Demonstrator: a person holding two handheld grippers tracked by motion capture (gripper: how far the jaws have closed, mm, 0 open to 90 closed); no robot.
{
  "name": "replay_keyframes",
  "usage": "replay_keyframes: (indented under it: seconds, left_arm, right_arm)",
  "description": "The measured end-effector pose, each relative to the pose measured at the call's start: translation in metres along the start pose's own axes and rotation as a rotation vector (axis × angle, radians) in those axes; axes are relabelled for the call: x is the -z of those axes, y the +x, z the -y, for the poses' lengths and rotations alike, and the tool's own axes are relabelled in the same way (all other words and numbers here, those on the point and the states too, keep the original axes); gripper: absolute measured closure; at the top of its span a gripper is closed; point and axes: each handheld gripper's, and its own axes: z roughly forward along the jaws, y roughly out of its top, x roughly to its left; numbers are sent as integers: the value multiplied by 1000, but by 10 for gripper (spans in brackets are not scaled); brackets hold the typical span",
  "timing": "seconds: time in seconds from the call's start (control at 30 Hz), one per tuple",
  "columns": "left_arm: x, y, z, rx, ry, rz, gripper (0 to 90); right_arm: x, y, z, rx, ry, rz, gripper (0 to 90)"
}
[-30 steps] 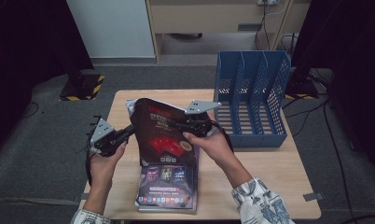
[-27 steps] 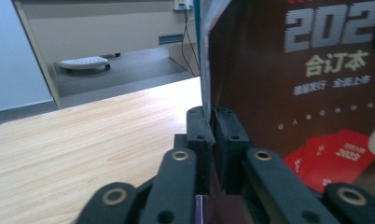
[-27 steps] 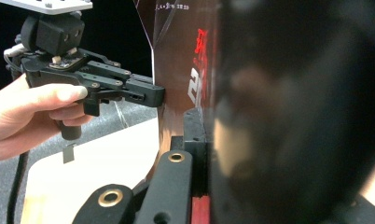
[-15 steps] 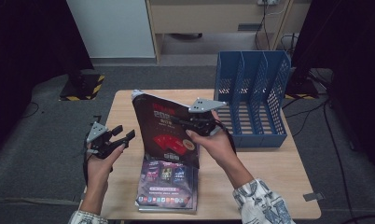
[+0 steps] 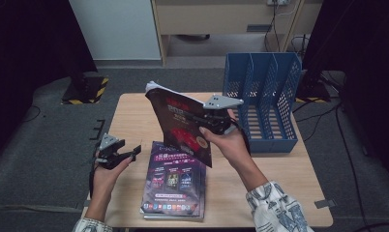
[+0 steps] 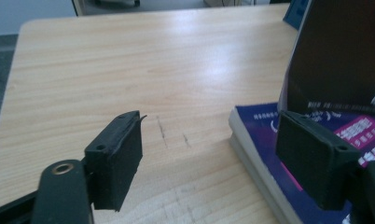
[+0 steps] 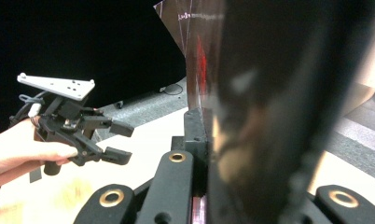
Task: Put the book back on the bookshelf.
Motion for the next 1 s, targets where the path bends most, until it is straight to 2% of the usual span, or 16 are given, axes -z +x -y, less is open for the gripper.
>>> replay_keyframes:
  seconds: [0.23,0.37,0.73,0.9,1.0]
  left_arm:
    - [-5,-1,4,1,31,5,178]
    - [-6,-1,5,-3,33,2,175]
    - [-6,3,9,0,44,-9,172]
    - [-8,2,10,-13,59,-14,160]
    - [-10,3,12,-7,74,-20,130]
  right_arm:
    - [6,-3,-8,4,-9,20,870]
    - [10,-4,-14,18,-12,40,870]
    - [19,-17,-30,12,-30,87,870]
    - [23,-17,-37,9,-43,94,870]
    - [25,-17,-40,10,-48,98,871]
